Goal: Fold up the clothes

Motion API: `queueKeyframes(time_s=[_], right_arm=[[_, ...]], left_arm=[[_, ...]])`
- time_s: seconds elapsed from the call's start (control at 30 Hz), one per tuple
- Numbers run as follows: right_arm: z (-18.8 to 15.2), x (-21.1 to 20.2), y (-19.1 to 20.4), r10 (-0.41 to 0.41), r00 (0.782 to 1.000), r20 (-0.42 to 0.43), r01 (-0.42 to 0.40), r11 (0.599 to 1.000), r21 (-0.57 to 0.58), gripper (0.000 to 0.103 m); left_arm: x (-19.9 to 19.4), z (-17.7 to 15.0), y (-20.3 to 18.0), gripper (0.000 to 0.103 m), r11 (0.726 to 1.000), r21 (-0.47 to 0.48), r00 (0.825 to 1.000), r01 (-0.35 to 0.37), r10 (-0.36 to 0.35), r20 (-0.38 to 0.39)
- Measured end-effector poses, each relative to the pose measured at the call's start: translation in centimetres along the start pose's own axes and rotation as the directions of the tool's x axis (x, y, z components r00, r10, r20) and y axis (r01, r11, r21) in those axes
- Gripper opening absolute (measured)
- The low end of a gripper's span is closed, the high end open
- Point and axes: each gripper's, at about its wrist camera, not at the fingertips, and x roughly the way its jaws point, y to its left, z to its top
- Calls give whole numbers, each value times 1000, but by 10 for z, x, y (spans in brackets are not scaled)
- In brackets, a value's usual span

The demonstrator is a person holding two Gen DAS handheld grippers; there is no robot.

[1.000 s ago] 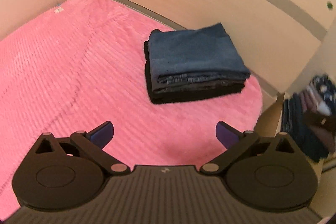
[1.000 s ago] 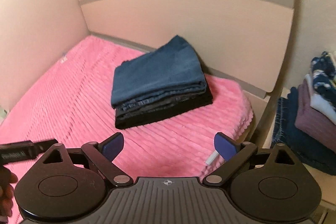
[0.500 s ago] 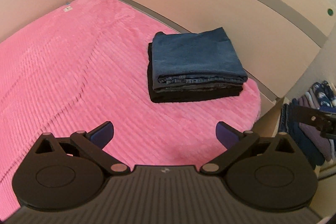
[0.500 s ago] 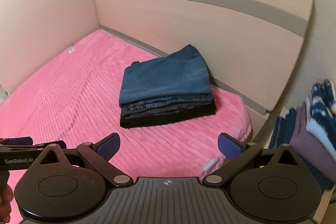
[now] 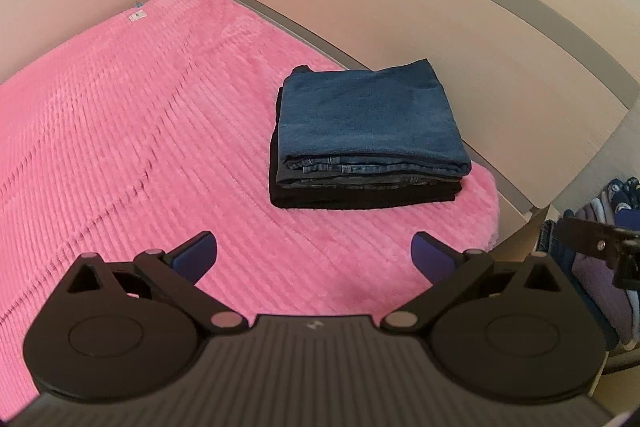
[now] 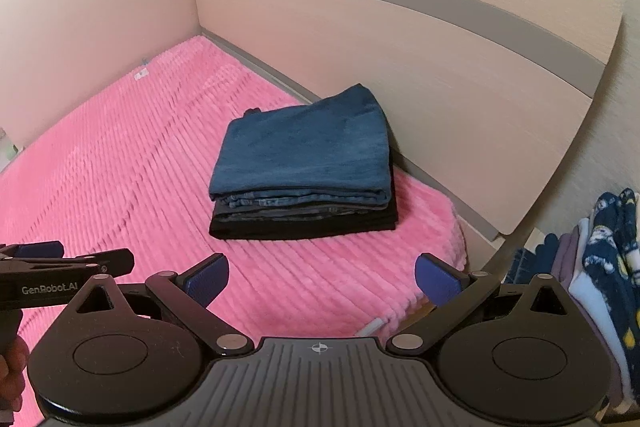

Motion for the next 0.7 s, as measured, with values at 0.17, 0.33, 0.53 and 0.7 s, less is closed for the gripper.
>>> queueKeyframes(time_s=[0.17,0.33,0.53,0.7], right_arm=[[6,4,-7,-1,1000,-13,1,1000,-12,102],[9,8,-12,-17,1000,-24,16,1000,-10,102],[10,10,-17,-21,999,-31,21,1000,8,102],[11,12,-20,-17,999,-35,18,999,29,102]], left_arm=[[8,3,-10,102,1000,2,1000,-2,2,-9],[15,4,-20,102,999,34,1000,-9,10,-21],[21,7,-28,102,999,53,999,-11,13,-32],[22,12,-31,102,998,62,999,-16,18,-29]])
